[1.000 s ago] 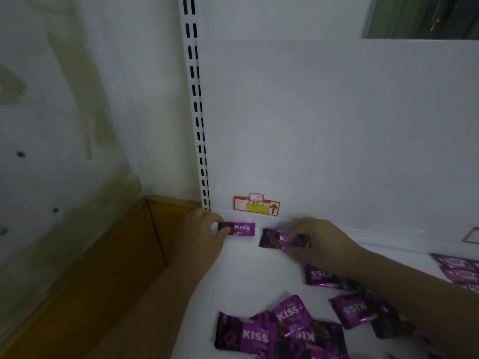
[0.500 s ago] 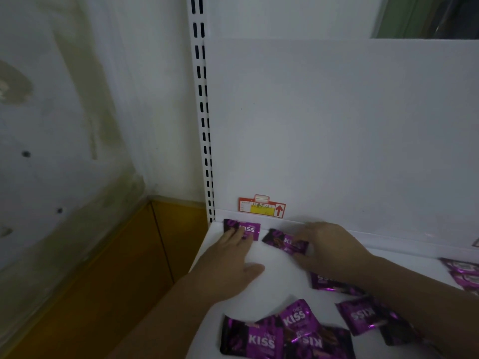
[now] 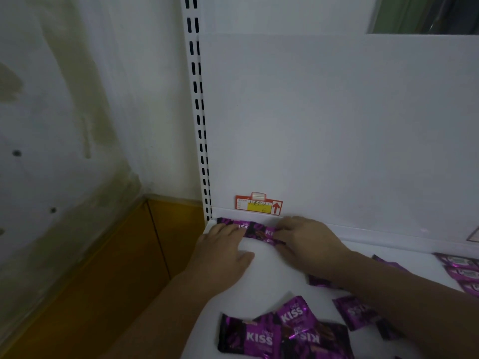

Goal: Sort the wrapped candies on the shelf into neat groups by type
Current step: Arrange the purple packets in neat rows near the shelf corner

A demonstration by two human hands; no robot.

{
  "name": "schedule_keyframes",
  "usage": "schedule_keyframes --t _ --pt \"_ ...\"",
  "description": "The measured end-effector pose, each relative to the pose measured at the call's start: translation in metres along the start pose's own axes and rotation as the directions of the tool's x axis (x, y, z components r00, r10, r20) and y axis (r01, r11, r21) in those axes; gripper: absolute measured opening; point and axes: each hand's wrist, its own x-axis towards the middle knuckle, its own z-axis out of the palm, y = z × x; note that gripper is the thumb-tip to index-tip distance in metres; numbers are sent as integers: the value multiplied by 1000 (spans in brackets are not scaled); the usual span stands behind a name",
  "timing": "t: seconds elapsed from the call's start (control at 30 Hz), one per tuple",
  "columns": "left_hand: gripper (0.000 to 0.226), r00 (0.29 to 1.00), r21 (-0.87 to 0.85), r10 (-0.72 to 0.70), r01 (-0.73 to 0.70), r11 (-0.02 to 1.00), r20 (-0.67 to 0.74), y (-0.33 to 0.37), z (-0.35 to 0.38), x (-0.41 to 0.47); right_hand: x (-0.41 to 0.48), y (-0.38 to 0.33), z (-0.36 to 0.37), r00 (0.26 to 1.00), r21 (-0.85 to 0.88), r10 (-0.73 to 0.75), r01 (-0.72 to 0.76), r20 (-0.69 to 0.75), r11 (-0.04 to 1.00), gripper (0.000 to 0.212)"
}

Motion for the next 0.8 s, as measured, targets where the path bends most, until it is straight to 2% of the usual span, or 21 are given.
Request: schedule_keyframes --t 0.13,0.33,0.43,0.53,0.6,0.67,0.8 --pt "48 999 11 43 -43 999 -15 0 1 1 1 0 3 1000 -53 -10 11 20 999 32" --pt "44 994 -42 75 -79 996 -74 0 2 1 2 6 8 999 -6 -8 8 39 1000 38" --pt "44 990 -55 93 -100 994 -110 2 0 1 -2 7 -8 1000 82 14 -13 -15 997 29" --pt "41 988 -167 96 -116 979 -122 12 -6 2 -15 15 -35 991 178 108 -92 -78 980 14" --pt "34 987 -267 131 -152 952 -95 24 -12 1 -30 30 -54 975 227 211 -191 -67 955 13" --pt "27 974 -321 225 -217 922 -13 41 -17 1 -50 50 -71 958 252 287 -282 18 926 14" --pt "28 911 -339 383 -316 886 151 81 -15 5 -90 79 -91 901 267 401 -433 167 861 13"
